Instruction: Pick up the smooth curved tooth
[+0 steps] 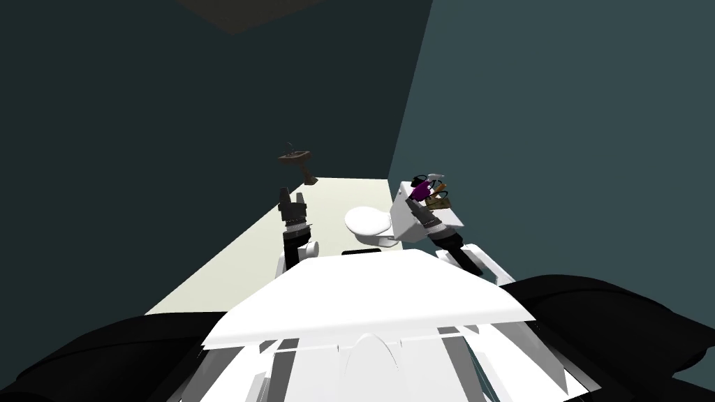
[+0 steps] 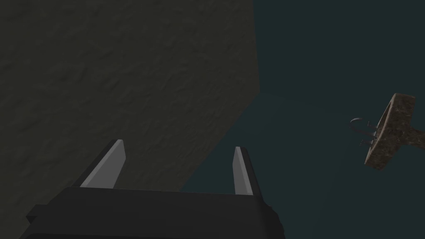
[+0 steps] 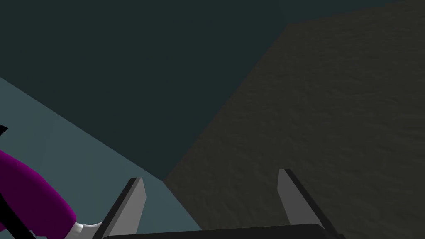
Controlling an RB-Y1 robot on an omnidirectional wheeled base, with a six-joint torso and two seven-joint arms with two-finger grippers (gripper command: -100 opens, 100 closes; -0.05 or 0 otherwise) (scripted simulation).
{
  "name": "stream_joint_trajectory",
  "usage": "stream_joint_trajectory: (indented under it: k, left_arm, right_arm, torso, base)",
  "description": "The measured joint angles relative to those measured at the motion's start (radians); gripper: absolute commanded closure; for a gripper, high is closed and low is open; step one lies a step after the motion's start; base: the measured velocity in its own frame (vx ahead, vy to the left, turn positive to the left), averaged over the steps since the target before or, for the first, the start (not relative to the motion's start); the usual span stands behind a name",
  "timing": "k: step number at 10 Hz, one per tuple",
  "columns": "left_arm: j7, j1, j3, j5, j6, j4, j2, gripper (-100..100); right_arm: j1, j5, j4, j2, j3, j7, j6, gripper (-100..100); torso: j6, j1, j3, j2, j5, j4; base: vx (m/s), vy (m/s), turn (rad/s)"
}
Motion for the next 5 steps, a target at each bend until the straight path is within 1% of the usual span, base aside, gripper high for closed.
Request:
stream_joint_trajectory:
  k: [2, 3, 4, 5]
  left_arm:
    - [0.0, 0.0, 0.0, 0.0, 0.0, 0.0, 0.0, 0]
    - [0.0, 0.0, 0.0, 0.0, 0.0, 0.0, 0.0, 0]
    - [0.0, 0.0, 0.0, 0.0, 0.0, 0.0, 0.0, 0]
    - [0.0, 0.0, 0.0, 0.0, 0.0, 0.0, 0.0, 0]
  right_arm:
    - [0.02, 0.021, 0.021, -0.058, -0.009, -0.002, -0.009, -100]
    - [0.024, 0.029, 0.028, -0.089, -0.011, -0.004, -0.008, -100]
    - [0.038, 0.042, 0.042, -0.119, -0.019, -0.005, -0.011, -100]
    - [0.046, 0.049, 0.047, -0.149, -0.023, -0.006, -0.013, -100]
  torso:
    - [0.0, -0.001, 0.0, -0.001, 0.0, 0.0]
    - [0.0, -0.002, 0.0, 0.0, 0.0, 0.0]
    - [0.0, -0.001, 0.0, 0.0, 0.0, 0.0]
    - [0.0, -0.002, 0.0, 0.0, 0.0, 0.0]
  base:
    - [0.04, 0.065, 0.092]
    - [0.031, 0.08, 0.137]
    - [0.035, 0.058, 0.057]
    - [0.016, 0.017, -0.012]
